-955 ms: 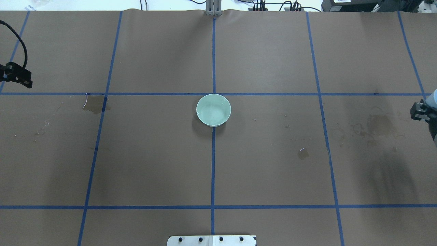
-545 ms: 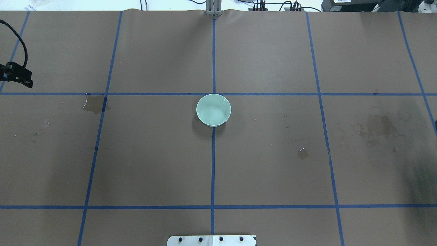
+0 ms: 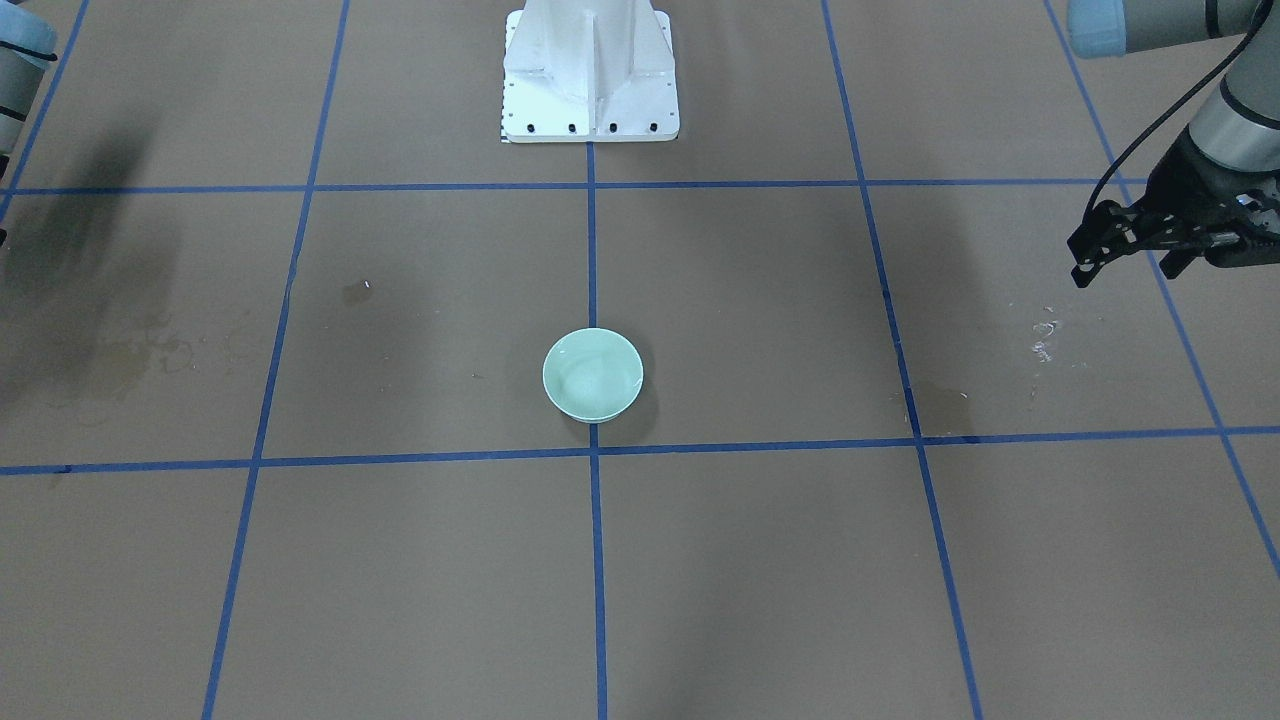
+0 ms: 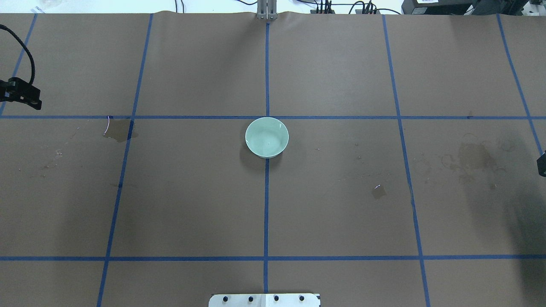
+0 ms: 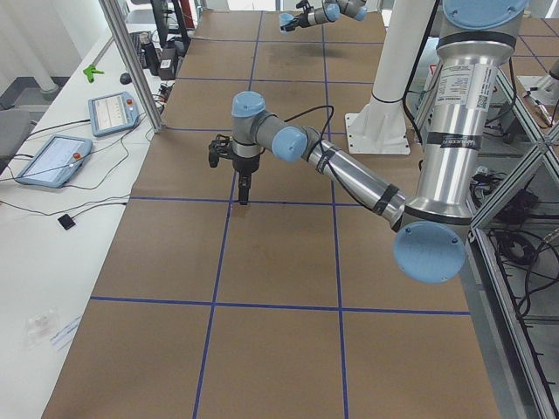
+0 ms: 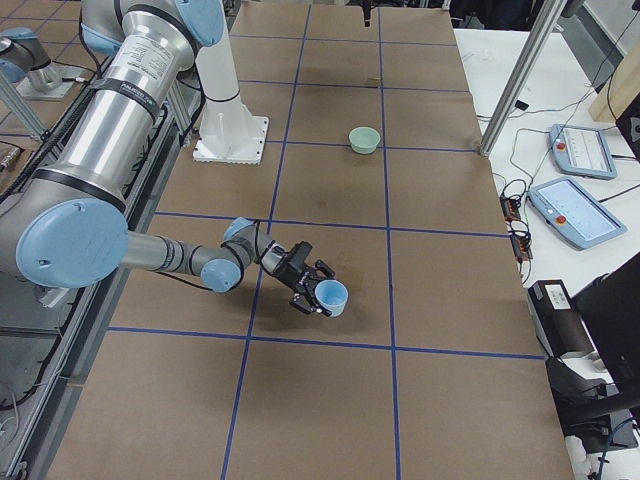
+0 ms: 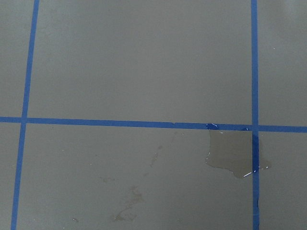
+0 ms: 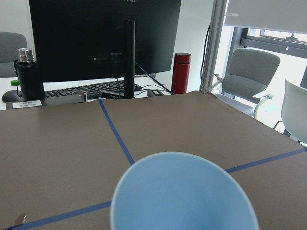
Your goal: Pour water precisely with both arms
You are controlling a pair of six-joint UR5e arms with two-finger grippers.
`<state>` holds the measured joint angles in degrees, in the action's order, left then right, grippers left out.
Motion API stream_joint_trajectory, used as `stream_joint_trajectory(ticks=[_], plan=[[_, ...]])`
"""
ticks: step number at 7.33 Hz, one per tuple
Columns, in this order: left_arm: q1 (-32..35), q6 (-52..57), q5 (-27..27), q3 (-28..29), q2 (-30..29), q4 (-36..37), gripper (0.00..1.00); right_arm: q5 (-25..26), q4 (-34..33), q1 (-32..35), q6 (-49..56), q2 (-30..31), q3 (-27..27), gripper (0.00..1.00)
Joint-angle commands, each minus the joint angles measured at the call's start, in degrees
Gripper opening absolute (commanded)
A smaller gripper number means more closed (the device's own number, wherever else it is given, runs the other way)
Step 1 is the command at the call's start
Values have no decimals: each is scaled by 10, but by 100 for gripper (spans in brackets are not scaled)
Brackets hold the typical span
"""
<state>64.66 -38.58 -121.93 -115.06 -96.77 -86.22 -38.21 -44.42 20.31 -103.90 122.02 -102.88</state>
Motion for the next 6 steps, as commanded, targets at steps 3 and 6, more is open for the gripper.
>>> stream_joint_trajectory(ticks=[3, 6], plan=[[-1, 0, -1, 2, 0, 0, 100, 78, -83, -103, -143, 0, 1, 0], [-1, 0, -1, 2, 0, 0, 100, 118, -146, -161, -204, 0, 1, 0]])
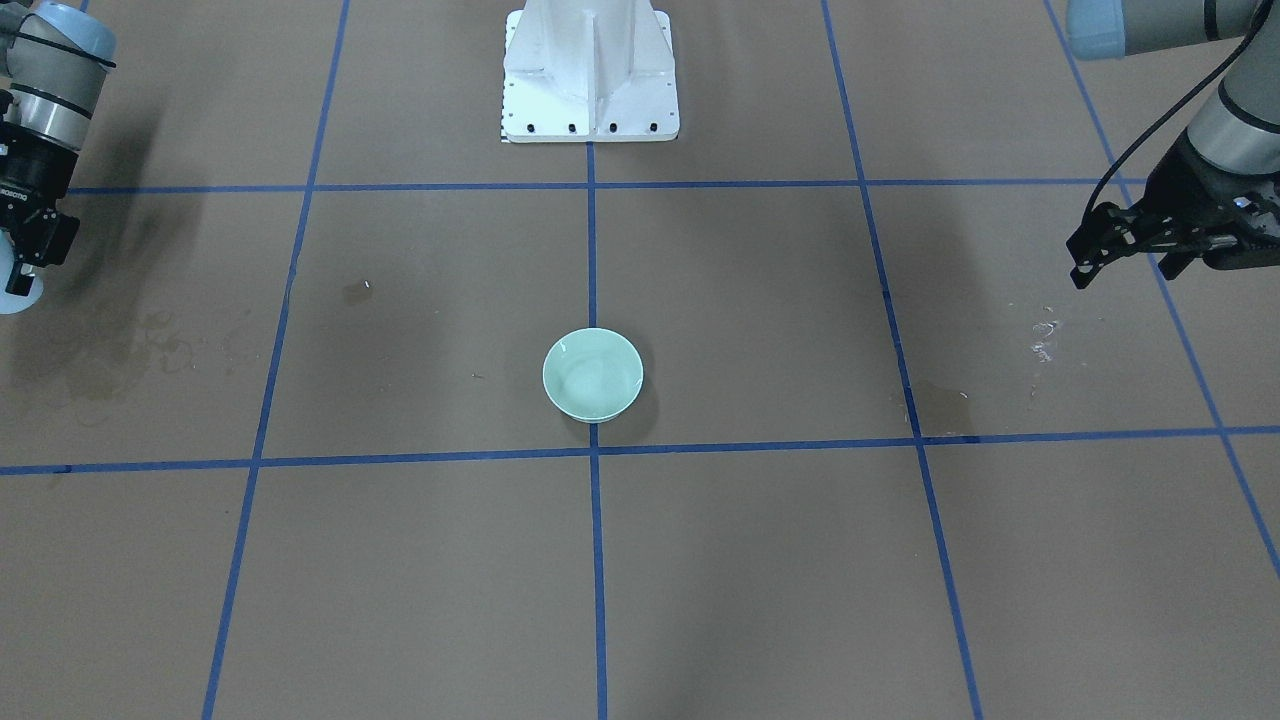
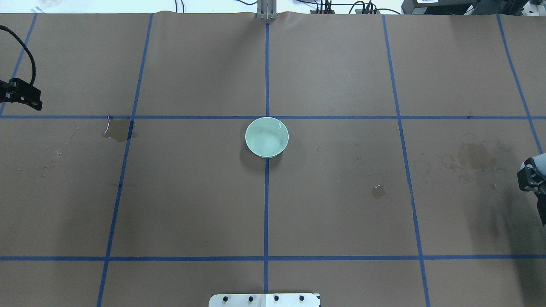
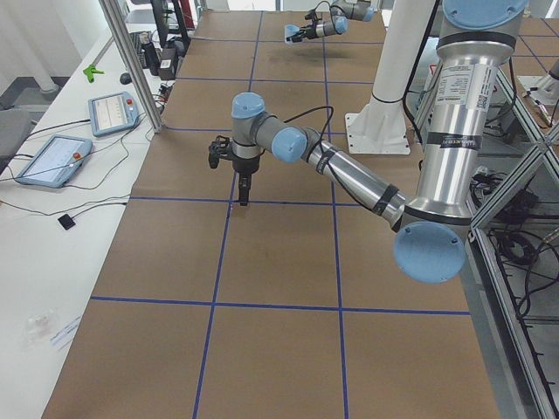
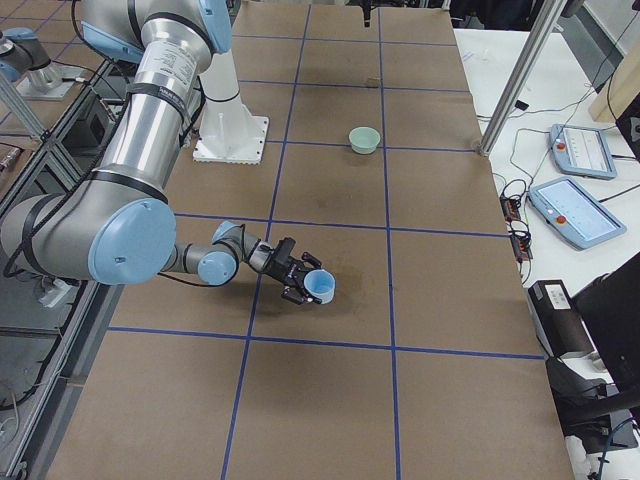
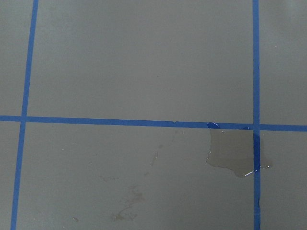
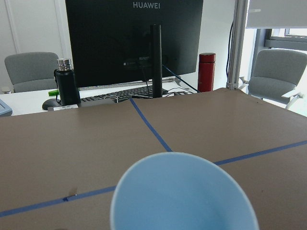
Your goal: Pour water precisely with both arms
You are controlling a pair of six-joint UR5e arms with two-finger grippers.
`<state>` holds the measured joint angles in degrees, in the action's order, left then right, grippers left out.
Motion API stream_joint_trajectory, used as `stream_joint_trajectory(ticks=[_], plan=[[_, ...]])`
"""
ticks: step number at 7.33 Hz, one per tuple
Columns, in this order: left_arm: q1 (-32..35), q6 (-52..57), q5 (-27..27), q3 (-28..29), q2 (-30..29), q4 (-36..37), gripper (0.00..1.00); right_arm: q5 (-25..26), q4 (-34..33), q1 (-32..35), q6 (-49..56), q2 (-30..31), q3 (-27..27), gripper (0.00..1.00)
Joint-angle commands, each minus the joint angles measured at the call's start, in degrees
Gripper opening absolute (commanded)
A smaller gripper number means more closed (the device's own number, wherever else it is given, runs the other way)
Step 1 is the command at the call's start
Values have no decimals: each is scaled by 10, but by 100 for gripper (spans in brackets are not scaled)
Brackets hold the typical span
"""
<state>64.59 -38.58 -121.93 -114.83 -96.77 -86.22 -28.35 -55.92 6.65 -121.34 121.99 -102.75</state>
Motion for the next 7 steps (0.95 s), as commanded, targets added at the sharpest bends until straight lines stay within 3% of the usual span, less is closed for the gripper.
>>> stream_joint_trajectory(ticks=[1, 7], plan=[[0, 0, -1, 0, 0, 1, 100, 22, -77, -46, -86, 0, 0, 0], [0, 2, -1, 3, 0, 1, 100, 15, -185, -95, -128, 0, -1, 0]])
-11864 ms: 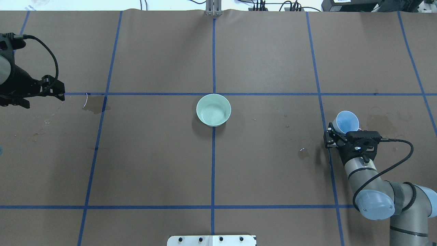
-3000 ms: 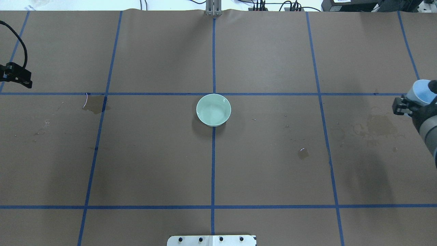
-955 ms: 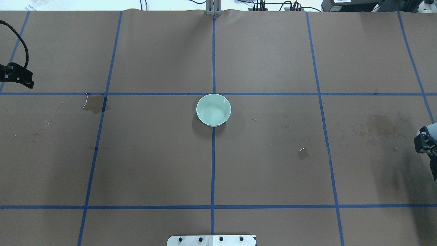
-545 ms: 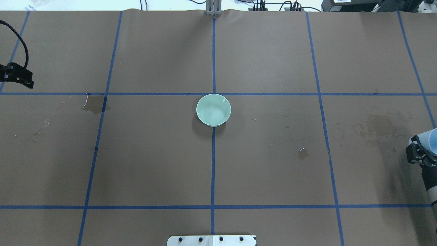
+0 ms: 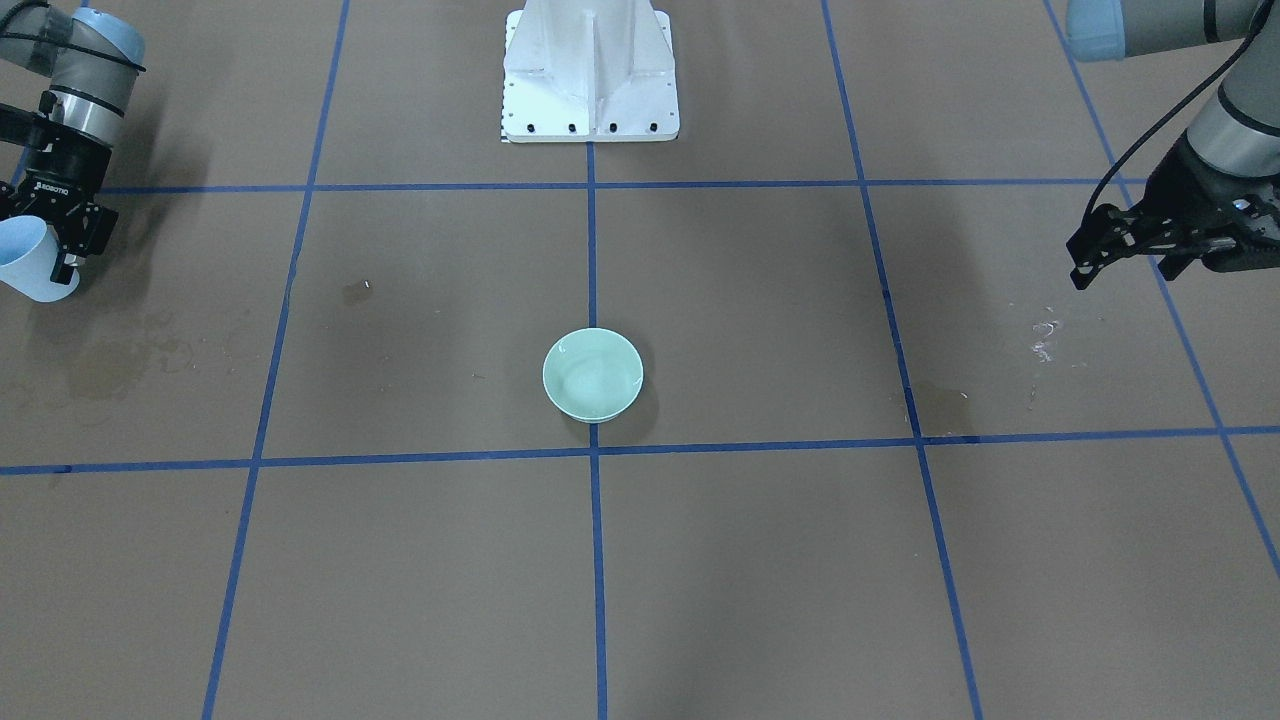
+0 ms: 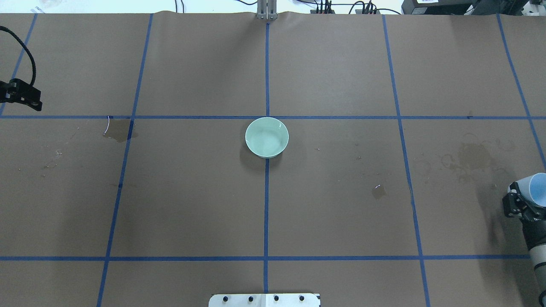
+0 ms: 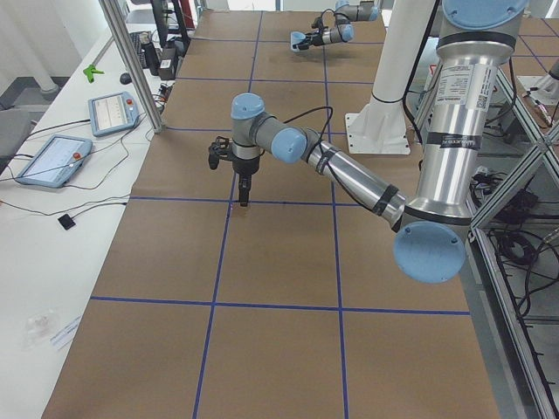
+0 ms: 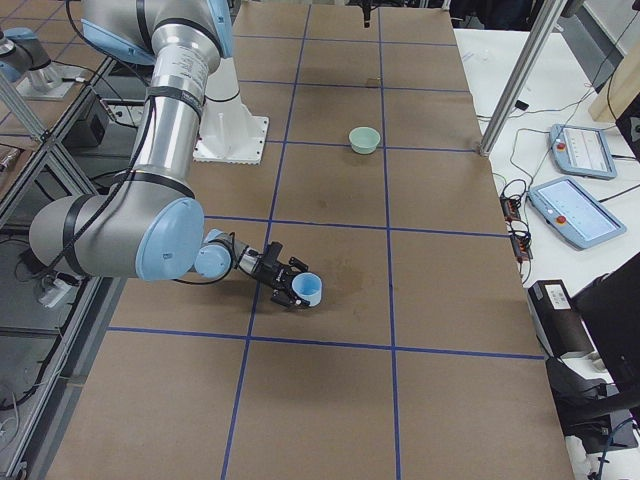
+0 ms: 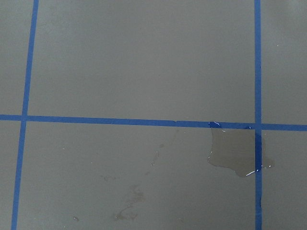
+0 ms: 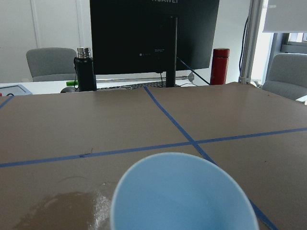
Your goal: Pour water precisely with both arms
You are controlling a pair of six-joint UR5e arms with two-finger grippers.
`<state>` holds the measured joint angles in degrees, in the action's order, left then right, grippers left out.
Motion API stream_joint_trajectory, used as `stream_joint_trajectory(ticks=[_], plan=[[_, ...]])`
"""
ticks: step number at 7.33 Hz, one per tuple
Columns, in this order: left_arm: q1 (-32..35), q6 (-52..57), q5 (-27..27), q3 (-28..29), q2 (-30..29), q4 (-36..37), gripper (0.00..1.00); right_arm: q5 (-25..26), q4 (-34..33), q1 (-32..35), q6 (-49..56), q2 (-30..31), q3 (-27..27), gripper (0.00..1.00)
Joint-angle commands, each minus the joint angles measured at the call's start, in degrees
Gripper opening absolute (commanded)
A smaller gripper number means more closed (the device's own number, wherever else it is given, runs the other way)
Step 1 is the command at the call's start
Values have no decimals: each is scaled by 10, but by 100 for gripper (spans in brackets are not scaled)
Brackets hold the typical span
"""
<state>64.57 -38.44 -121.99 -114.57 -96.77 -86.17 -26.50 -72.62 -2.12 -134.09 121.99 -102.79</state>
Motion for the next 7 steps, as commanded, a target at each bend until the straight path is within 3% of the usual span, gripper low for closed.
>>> stream_joint_trajectory(ticks=[1, 4, 5, 6, 7], plan=[[0, 0, 0, 0, 0, 0, 100, -5, -18, -11, 0, 0, 0, 0], [0, 0, 0, 0, 0, 0, 100, -14, -17, -17, 0, 0, 0, 0], [0, 0, 1, 0, 0, 0, 100, -14, -14, -17, 0, 1, -1, 21], [0, 0, 0, 0, 0, 0, 100, -15, -14, -18, 0, 1, -1, 69], [0, 0, 0, 0, 0, 0, 100, -15, -13, -18, 0, 1, -2, 74]])
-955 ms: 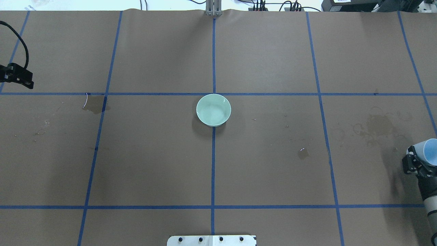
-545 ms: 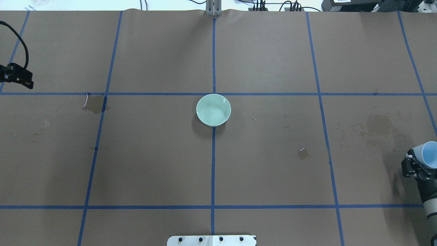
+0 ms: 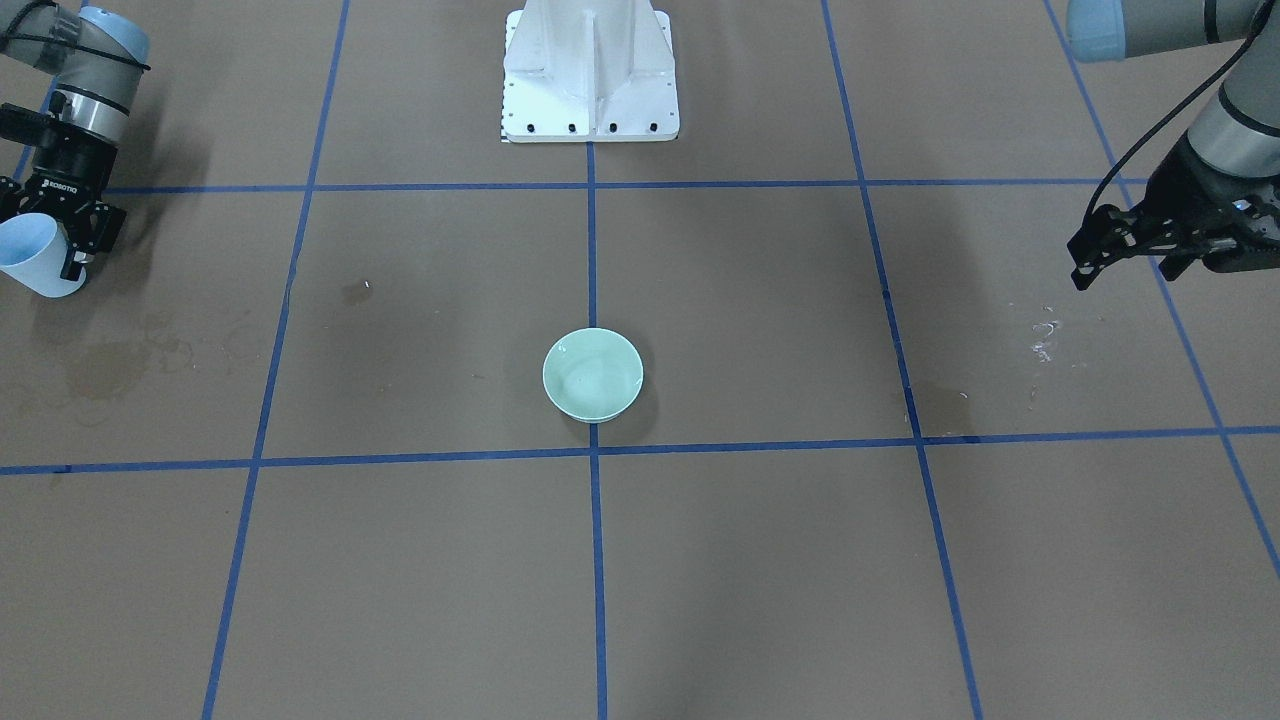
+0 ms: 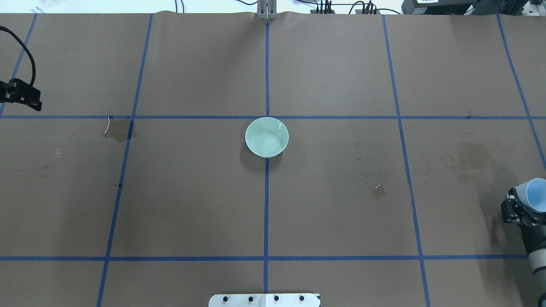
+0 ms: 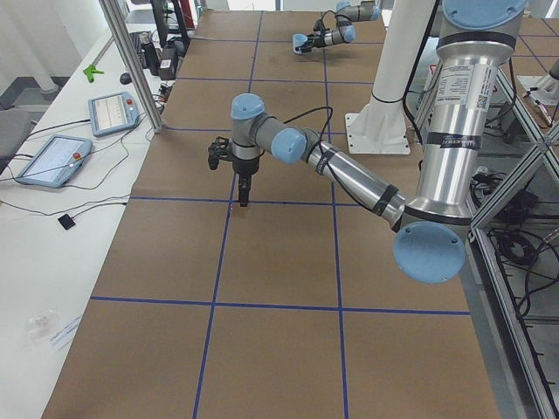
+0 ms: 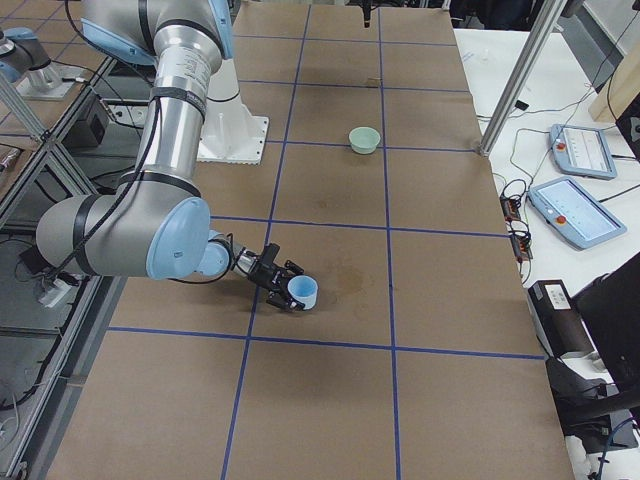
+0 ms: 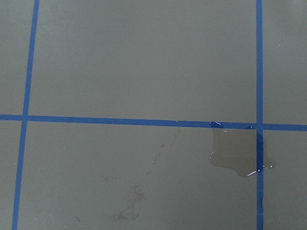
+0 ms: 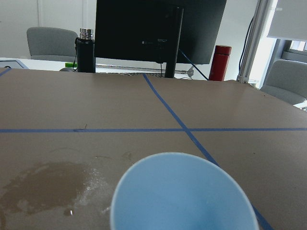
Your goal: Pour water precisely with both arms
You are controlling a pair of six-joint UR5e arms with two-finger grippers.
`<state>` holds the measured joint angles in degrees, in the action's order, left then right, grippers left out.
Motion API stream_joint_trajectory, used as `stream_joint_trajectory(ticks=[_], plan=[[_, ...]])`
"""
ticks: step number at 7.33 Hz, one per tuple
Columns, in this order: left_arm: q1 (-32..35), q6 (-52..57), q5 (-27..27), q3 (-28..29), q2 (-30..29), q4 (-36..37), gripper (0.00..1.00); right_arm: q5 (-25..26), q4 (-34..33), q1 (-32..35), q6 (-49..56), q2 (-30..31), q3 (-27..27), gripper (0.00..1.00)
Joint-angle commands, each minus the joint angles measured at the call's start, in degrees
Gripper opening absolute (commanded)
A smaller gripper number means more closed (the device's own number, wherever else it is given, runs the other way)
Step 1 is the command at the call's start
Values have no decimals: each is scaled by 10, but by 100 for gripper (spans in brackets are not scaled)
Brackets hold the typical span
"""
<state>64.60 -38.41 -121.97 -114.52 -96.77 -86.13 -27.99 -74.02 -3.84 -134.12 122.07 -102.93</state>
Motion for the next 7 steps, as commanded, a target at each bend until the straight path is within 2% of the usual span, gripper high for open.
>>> stream_joint_trajectory(ticks=[1, 2, 7], plan=[[-1, 0, 1, 1, 0, 0, 100, 0, 1, 0, -1, 0, -1, 81], [0, 0, 0, 1, 0, 0, 100, 0, 1, 0, -1, 0, -1, 97], [0, 0, 0, 3, 0, 0, 100, -1, 4, -2, -1, 0, -9, 99]])
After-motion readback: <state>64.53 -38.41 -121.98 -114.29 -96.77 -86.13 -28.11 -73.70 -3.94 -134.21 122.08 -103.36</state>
